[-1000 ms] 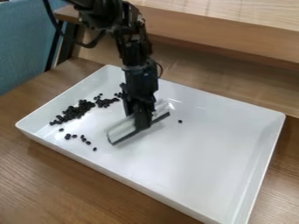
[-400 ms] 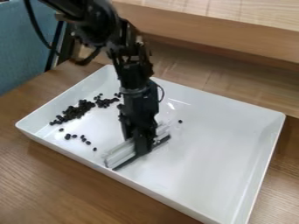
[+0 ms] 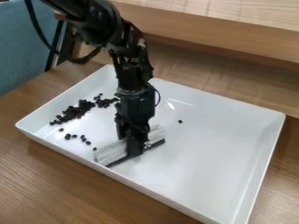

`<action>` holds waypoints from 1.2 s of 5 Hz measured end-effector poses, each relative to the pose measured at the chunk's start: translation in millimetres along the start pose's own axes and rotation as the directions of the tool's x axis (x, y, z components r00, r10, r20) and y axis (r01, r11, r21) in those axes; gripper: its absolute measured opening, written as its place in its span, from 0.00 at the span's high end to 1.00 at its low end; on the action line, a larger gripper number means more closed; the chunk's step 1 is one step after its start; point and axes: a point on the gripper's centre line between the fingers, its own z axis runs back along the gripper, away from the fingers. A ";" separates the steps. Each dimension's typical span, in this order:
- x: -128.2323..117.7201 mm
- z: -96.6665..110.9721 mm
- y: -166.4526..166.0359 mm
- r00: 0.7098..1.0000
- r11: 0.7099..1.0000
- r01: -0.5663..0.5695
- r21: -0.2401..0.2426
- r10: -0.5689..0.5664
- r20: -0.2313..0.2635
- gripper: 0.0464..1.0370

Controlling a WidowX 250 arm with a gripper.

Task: Sweep into pile

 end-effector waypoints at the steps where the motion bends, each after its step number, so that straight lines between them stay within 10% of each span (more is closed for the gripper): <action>1: -9.3 7.2 23.4 1.000 0.999 0.005 0.049 -0.004 -0.020 0.64; 4: -28.6 8.7 60.2 0.996 0.995 -0.080 0.053 0.077 0.050 0.64; 6: 4.7 13.2 27.4 0.997 1.000 -0.008 0.030 0.006 0.076 0.64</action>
